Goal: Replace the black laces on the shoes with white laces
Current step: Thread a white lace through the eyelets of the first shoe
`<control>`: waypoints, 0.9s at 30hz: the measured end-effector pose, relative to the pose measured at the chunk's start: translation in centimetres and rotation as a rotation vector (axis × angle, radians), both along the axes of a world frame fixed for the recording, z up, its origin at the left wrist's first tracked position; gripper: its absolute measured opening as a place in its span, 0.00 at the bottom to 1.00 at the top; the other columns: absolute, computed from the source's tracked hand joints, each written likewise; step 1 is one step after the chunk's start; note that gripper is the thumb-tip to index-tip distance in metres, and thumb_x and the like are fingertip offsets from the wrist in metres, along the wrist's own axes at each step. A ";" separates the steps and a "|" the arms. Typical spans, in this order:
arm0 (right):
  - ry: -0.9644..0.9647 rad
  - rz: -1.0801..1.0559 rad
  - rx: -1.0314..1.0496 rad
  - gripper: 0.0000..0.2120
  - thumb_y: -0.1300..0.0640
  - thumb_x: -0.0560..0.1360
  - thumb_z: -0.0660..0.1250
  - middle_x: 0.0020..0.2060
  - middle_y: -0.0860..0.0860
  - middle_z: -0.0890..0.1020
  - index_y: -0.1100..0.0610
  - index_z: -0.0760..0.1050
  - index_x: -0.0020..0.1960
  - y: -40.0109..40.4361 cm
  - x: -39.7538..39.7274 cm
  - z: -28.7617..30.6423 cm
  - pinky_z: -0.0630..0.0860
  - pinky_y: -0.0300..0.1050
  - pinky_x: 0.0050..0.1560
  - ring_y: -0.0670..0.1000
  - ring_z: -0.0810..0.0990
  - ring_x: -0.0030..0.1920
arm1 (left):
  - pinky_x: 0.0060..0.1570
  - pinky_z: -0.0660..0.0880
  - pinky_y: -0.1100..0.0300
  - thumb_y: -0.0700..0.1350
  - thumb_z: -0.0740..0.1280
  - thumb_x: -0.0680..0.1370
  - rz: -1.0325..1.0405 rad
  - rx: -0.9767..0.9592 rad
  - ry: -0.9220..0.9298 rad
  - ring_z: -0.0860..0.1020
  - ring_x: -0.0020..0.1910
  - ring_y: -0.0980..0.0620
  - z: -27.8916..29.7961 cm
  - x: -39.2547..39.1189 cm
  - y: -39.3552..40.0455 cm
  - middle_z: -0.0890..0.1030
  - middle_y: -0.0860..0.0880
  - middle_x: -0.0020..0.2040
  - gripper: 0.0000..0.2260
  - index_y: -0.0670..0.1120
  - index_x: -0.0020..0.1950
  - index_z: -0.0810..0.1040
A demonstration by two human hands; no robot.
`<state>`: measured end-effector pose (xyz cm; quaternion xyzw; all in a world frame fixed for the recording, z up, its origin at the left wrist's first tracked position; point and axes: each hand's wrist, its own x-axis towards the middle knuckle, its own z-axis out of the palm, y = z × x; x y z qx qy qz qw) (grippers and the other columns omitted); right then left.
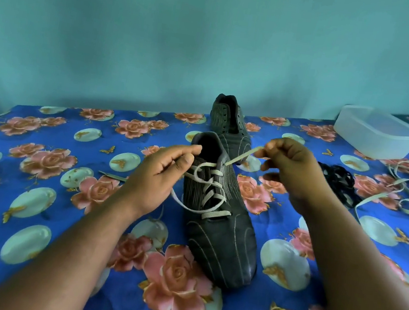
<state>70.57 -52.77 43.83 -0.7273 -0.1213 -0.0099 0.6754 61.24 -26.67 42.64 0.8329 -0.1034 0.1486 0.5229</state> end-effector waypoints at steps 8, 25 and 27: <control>-0.169 -0.541 -0.387 0.08 0.46 0.78 0.69 0.54 0.46 0.83 0.46 0.77 0.56 -3.0 2.7 -1.9 0.74 0.51 0.54 0.55 0.78 0.55 | 0.63 0.77 0.56 0.56 0.64 0.81 0.041 -0.167 0.034 0.81 0.61 0.52 -0.5 0.2 0.9 0.83 0.49 0.59 0.14 0.54 0.63 0.81; -0.412 -0.375 -0.603 0.08 0.53 0.82 0.67 0.44 0.50 0.80 0.56 0.79 0.49 -1.4 2.9 -2.1 0.70 0.49 0.44 0.56 0.77 0.47 | 0.41 0.69 0.75 0.41 0.64 0.83 -0.004 0.028 0.103 0.74 0.33 0.69 0.1 -0.4 0.2 0.77 0.67 0.31 0.09 0.51 0.46 0.80; -0.318 -0.496 -0.642 0.10 0.49 0.82 0.65 0.49 0.52 0.82 0.54 0.79 0.51 -2.3 3.8 -2.8 0.75 0.55 0.49 0.60 0.77 0.52 | 0.44 0.69 0.76 0.42 0.64 0.83 0.001 0.064 0.085 0.75 0.35 0.67 0.2 -0.5 0.3 0.78 0.66 0.32 0.10 0.53 0.45 0.80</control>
